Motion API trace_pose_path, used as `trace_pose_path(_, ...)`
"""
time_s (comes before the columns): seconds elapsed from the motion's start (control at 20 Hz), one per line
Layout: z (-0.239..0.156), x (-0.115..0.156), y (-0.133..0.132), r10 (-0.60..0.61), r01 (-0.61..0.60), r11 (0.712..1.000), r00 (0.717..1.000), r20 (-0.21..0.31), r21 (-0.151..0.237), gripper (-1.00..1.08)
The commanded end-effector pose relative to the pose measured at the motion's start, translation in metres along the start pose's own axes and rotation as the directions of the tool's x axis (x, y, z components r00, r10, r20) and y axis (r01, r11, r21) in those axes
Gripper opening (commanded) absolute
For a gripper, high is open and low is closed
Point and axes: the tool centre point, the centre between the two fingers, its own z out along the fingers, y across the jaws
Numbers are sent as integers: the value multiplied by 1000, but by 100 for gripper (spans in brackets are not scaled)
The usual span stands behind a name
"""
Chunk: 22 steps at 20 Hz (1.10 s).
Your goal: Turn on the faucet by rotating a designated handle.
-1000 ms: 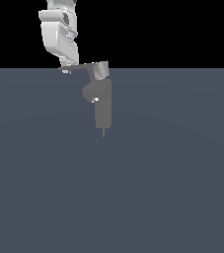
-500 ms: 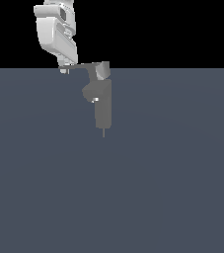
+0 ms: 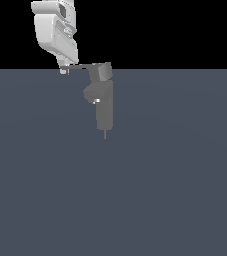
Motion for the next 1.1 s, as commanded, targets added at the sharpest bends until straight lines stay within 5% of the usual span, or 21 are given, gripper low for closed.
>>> trace_pose_path(0.0,-1,8,6,5,-5,1000,1000,-1,-2,-100)
trace_pose_path(1.05,-3,50,57,1,-1,1000,1000,1,-1,-100)
